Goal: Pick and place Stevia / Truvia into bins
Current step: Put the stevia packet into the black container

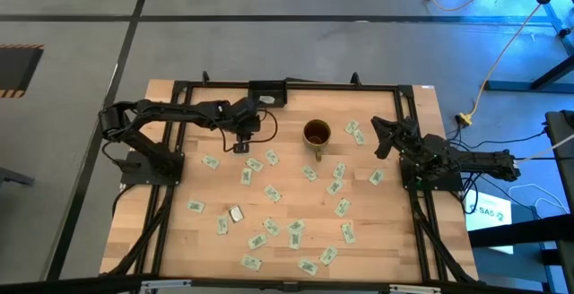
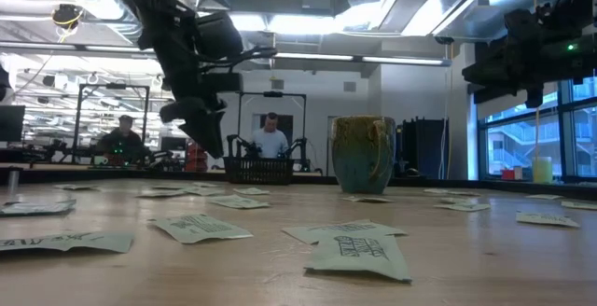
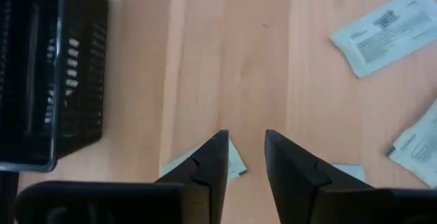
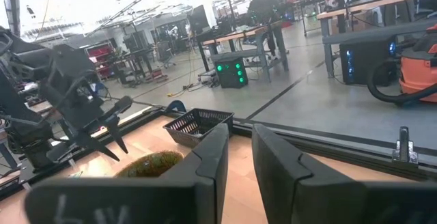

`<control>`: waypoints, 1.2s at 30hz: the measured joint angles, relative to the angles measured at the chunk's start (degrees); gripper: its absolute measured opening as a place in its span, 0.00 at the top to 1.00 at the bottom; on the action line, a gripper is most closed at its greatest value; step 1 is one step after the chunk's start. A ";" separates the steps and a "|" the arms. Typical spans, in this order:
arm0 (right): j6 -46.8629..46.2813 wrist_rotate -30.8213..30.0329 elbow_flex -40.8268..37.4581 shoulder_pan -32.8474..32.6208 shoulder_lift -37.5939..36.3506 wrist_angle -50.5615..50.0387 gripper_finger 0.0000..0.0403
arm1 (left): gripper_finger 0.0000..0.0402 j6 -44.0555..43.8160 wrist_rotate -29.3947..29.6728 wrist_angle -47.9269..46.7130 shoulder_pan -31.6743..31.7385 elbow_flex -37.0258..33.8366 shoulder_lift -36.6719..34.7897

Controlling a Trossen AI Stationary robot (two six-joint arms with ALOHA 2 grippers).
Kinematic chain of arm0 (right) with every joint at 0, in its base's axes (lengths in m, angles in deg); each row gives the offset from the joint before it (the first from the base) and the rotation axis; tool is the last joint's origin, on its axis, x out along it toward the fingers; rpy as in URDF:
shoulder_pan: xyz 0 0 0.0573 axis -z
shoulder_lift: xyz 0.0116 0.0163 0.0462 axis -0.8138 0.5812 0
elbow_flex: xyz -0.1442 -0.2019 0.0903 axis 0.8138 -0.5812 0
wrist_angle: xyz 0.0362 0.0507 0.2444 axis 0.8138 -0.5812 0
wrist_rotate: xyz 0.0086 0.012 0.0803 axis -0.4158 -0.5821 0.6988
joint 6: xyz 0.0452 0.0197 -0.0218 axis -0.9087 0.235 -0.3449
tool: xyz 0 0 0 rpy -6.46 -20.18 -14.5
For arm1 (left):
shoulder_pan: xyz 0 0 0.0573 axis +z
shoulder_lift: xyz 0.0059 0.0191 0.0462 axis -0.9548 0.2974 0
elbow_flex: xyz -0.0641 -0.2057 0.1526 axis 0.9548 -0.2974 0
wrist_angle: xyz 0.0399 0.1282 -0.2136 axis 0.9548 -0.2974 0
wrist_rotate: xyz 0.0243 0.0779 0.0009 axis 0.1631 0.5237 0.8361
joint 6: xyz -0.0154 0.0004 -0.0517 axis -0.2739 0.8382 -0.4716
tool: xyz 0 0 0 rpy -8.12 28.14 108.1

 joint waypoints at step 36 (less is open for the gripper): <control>0.04 -0.02 0.01 -0.02 0.01 0.02 0.82 | 0.81 -7.32 0.23 4.64 3.63 0.09 11.31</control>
